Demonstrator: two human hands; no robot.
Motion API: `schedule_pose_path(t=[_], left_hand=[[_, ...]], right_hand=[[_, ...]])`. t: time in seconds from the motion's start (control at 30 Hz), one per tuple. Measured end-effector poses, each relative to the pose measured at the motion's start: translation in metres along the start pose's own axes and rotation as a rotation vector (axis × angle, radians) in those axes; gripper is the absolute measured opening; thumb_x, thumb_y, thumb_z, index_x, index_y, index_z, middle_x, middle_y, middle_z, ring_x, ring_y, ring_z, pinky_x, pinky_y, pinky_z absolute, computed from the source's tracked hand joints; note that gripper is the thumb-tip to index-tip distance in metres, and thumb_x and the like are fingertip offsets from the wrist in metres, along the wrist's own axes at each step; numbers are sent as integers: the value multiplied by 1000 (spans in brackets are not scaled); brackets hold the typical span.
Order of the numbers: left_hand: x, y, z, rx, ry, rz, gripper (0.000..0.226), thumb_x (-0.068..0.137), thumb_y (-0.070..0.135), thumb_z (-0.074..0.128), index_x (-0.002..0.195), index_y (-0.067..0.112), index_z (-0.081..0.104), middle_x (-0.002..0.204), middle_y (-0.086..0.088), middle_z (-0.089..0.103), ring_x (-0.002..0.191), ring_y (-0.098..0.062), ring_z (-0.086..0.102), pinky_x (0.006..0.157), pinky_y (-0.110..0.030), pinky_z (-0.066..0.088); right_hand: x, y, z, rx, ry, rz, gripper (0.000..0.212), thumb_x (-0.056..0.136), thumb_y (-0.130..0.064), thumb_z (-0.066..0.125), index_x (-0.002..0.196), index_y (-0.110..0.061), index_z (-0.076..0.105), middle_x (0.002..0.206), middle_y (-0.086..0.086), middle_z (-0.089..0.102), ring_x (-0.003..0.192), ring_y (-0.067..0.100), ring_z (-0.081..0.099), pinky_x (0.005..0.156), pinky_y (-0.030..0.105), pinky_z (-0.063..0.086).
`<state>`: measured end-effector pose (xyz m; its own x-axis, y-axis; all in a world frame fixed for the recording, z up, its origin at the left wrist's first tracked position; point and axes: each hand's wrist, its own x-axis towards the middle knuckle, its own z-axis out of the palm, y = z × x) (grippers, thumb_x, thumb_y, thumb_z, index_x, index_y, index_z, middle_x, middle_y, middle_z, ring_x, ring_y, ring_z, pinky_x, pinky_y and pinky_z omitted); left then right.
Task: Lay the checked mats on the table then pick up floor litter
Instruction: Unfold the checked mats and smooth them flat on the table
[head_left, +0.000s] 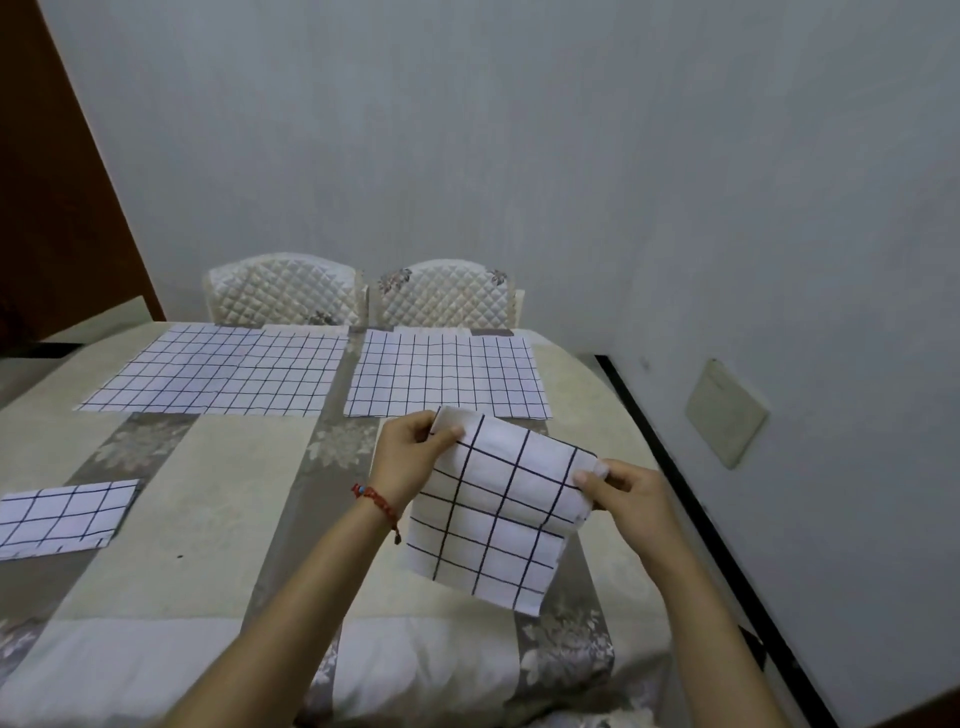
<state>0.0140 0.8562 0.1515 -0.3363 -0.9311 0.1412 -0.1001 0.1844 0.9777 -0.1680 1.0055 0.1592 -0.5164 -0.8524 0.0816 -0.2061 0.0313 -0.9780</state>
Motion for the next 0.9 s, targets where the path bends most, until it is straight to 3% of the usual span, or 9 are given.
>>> schedule_pose_path(t=[0.07, 0.13, 0.2, 0.27, 0.43, 0.57, 0.67, 0.77, 0.9], left_hand=[[-2, -1, 5, 40, 121, -46, 26, 78, 14, 69, 100, 2, 62, 93, -6, 59, 88, -18, 54, 82, -35, 46], [-9, 1, 11, 108, 210, -77, 43, 78, 18, 70, 116, 10, 53, 107, 0, 51, 99, -15, 51, 86, -30, 43], [-21, 6, 21, 131, 165, -51, 32, 78, 22, 69, 106, 13, 57, 99, -1, 56, 92, -16, 54, 78, -25, 44], [-34, 12, 33, 137, 34, -53, 17, 79, 29, 68, 89, 16, 64, 84, 0, 63, 83, -18, 61, 71, -23, 48], [-45, 26, 54, -171, -216, -309, 28, 84, 32, 61, 91, 5, 68, 86, -8, 68, 76, -19, 67, 58, -24, 57], [-42, 26, 55, -249, -144, -320, 19, 86, 19, 60, 74, 7, 67, 78, -11, 68, 65, -17, 67, 52, -20, 55], [-38, 23, 48, -234, -117, -287, 22, 88, 15, 57, 69, 7, 65, 72, -9, 67, 62, -15, 67, 50, -18, 53], [-31, 20, 36, -235, -72, -257, 27, 88, 12, 57, 62, 8, 63, 63, -3, 63, 53, -8, 64, 50, -17, 53], [-13, 7, 6, -151, 59, -253, 24, 86, 12, 59, 63, 7, 58, 61, -3, 51, 58, -13, 51, 46, -12, 49]], right_hand=[[4, -2, 7, 24, 57, 7, 20, 81, -9, 67, 61, -12, 69, 62, 13, 64, 62, 13, 57, 60, 24, 48], [7, -3, 13, 21, 89, -11, 17, 79, -11, 69, 70, 3, 68, 60, 19, 61, 61, 13, 52, 56, 19, 45], [10, -4, 19, -5, 89, -38, 30, 78, -12, 71, 67, 13, 58, 57, 13, 48, 56, 11, 42, 50, 14, 37], [11, -7, 26, -3, 67, -35, 32, 76, -11, 72, 55, 0, 50, 53, 0, 40, 50, 8, 35, 47, 12, 33], [13, -8, 41, -155, -16, -30, 28, 78, -21, 71, 56, -18, 54, 56, -2, 52, 57, 11, 47, 55, 23, 39], [14, -9, 44, -190, -89, -21, 11, 75, -19, 73, 80, -10, 69, 77, 9, 70, 74, 20, 66, 67, 32, 55], [15, -9, 41, -156, -92, -9, 8, 73, -13, 74, 75, -7, 69, 73, 9, 70, 68, 17, 65, 64, 25, 53], [16, -11, 32, -91, -16, 18, 16, 75, -10, 72, 63, -8, 62, 61, 2, 60, 58, 11, 54, 53, 16, 45], [23, -10, 6, -87, 159, 11, 12, 77, -12, 71, 76, -1, 66, 71, 9, 65, 67, 21, 59, 62, 29, 48]])
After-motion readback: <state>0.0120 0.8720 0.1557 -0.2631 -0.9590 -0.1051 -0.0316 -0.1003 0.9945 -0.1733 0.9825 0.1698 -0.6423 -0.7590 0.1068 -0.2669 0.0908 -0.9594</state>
